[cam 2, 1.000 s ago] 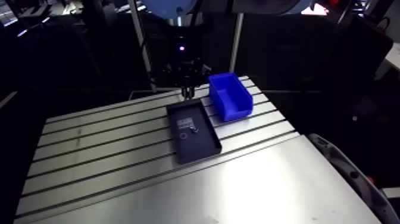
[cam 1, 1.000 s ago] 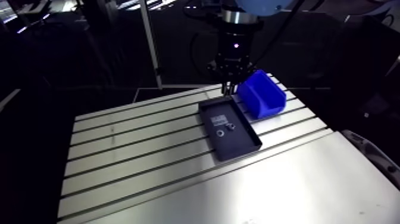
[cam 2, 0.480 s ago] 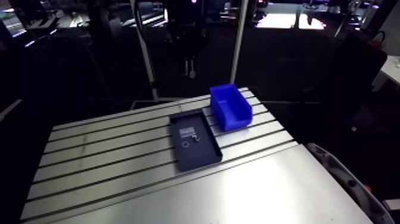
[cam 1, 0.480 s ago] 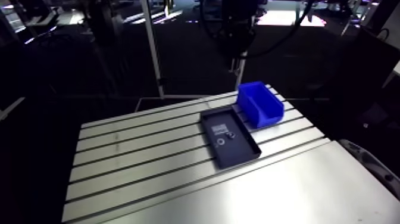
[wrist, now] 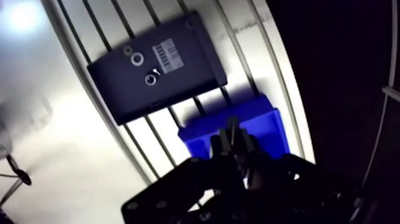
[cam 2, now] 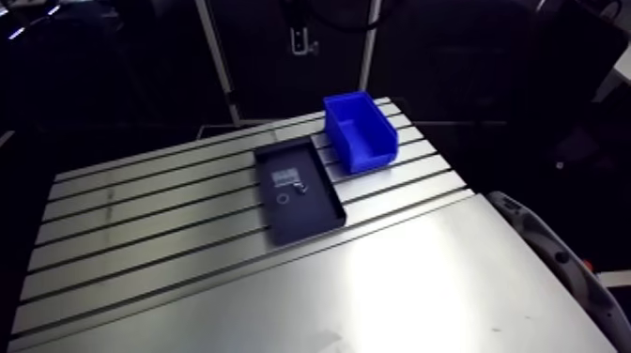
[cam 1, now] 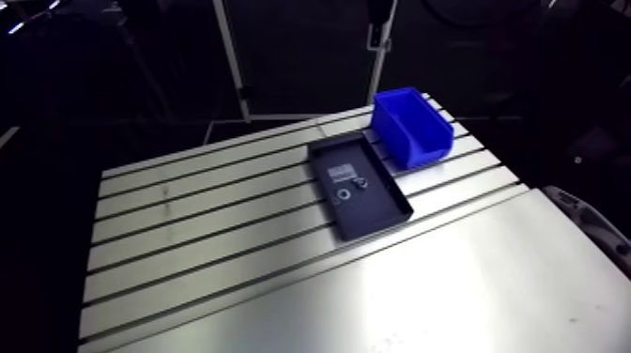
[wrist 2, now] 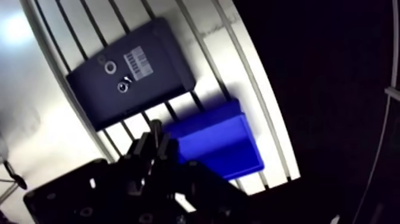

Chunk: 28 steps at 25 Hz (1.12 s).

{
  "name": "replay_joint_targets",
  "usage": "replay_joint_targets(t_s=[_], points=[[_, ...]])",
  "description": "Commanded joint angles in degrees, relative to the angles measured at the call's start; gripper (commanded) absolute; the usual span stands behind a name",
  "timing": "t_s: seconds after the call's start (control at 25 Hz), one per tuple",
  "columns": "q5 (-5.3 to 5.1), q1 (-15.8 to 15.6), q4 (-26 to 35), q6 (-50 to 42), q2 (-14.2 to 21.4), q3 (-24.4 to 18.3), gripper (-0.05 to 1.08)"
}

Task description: Pick up the M10 bolt from the tray and put it into the blue bin.

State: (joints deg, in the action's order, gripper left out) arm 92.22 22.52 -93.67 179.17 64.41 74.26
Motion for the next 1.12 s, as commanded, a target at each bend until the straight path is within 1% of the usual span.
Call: replay_joint_targets(t_s=[0.04,0.12,0.2,0.32,0.4,0.52,0.88,0.92,0.96,1.12], points=[[1.43,5.7,-0.06,18.74,-1.36,-0.31,1.05],[1.61,6.84,-0.32,21.38,-1.36,0.05,1.05],[1.61,8.07,-0.94,24.1,-1.36,1.54,1.05],[1.52,8.69,-3.66,26.21,-1.36,3.56,1.05],[1.52,8.6,-7.18,26.04,-1.36,5.41,1.05],[1.78,8.42,-12.63,25.77,-1.27,8.57,1.05],[1.52,7.9,-20.72,24.28,-1.62,13.41,1.05],[1.69,7.9,-21.34,23.84,-2.24,13.58,1.05],[1.69,7.81,-22.92,23.49,-4.35,13.5,1.04],[1.78,7.37,-24.32,23.31,-6.37,13.58,1.04]])
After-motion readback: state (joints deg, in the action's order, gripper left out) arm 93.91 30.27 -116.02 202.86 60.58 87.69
